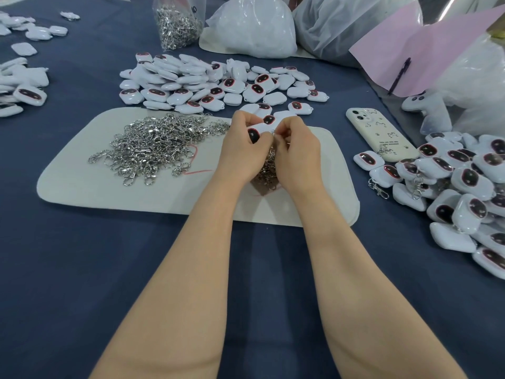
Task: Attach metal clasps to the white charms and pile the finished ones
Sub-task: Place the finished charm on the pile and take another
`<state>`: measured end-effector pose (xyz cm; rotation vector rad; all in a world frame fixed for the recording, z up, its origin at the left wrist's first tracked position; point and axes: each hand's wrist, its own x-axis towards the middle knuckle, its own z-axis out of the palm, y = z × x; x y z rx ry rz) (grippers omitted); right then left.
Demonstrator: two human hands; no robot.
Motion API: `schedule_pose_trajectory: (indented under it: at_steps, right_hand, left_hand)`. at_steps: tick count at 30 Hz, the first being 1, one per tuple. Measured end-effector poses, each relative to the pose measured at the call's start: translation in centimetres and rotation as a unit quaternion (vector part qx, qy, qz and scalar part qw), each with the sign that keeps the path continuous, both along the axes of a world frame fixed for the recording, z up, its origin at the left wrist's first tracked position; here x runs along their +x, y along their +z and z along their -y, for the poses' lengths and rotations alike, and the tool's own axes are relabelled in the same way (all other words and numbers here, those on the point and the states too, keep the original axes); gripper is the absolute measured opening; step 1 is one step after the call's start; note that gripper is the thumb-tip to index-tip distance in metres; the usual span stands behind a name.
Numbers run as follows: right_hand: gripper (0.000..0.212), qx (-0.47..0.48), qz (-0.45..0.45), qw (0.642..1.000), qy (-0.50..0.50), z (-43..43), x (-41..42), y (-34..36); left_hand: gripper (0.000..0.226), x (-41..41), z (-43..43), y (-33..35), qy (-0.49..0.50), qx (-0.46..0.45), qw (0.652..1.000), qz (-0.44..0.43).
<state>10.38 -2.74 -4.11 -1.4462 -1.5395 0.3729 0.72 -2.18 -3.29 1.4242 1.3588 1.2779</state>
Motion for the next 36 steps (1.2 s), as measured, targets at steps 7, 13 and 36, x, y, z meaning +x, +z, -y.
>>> schedule_pose_trajectory:
  at_steps: [7,13,36]
  right_hand:
    - [0.017,0.008,-0.026,1.000,0.007,0.4,0.0,0.5]
    - [0.013,0.014,-0.111,0.994,0.001,0.2,0.0,0.9]
    - [0.012,-0.037,-0.006,0.999,-0.001,0.2,0.2,0.5]
  left_hand:
    - [0.013,-0.1,0.4,0.8,-0.005,-0.021,0.997,0.069]
    - [0.011,-0.2,0.6,2.1,-0.071,-0.163,0.903,0.391]
    - [0.015,0.4,0.4,1.1,0.061,0.075,0.995,-0.018]
